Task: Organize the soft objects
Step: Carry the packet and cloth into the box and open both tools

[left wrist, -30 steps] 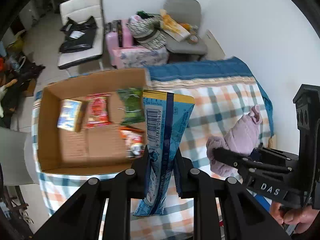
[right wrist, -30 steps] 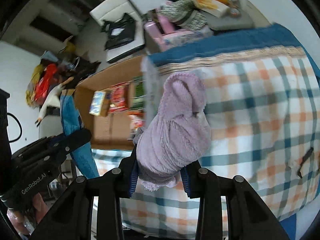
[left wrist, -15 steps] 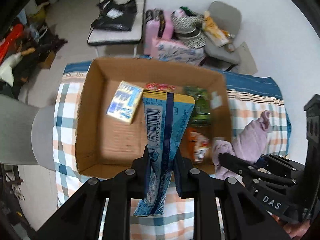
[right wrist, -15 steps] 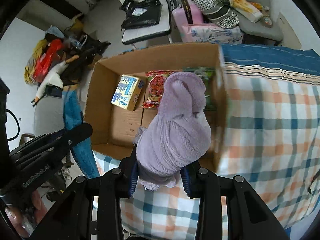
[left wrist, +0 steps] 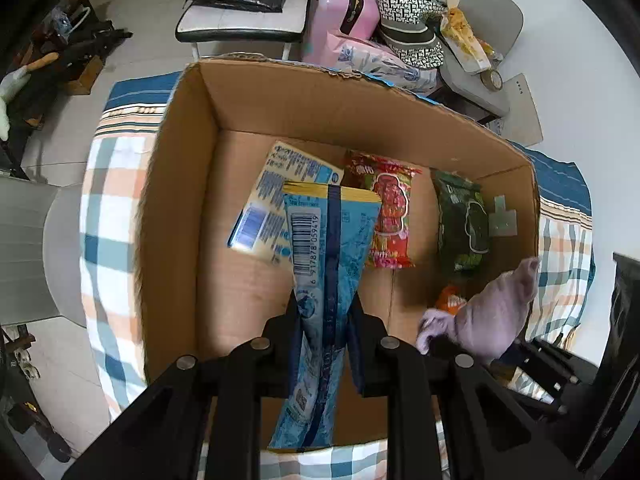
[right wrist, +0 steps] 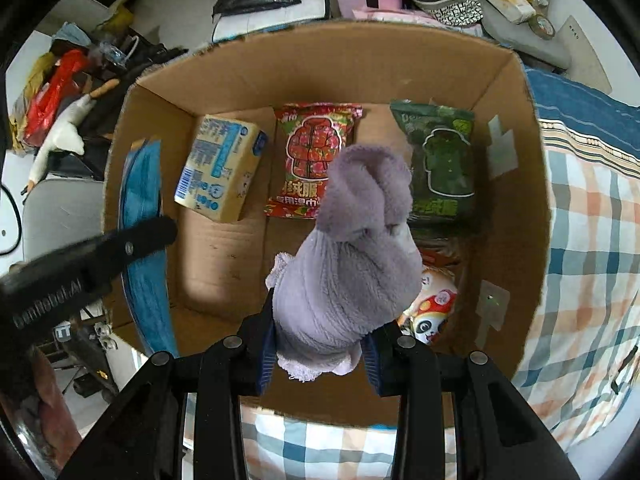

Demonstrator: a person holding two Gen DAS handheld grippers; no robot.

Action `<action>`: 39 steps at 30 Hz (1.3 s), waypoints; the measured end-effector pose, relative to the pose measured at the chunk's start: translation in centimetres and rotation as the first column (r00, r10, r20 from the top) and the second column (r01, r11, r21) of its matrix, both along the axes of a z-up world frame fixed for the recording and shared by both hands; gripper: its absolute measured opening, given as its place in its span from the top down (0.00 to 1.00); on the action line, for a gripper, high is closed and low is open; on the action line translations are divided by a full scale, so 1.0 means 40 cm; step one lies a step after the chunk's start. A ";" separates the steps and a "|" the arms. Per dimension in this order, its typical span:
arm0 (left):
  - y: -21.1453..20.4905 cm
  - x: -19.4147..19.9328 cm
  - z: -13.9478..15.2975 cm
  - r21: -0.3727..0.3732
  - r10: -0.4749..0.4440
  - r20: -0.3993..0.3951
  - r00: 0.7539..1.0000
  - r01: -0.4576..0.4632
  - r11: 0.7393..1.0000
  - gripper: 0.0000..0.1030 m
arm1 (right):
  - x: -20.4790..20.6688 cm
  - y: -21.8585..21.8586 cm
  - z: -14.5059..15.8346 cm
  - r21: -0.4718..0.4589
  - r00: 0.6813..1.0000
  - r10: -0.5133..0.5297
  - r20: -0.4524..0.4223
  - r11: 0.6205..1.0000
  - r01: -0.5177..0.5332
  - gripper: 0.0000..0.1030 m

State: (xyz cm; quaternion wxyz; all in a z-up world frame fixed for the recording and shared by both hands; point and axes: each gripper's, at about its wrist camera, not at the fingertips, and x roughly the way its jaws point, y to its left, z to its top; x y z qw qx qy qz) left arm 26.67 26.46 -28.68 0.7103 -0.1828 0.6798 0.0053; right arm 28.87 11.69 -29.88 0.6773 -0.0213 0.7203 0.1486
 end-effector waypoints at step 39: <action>-0.023 -0.059 0.033 0.135 -0.022 -0.001 1.000 0.022 0.991 0.19 | -0.007 -0.022 -0.048 -0.105 1.000 0.002 0.016 0.995 -0.001 0.07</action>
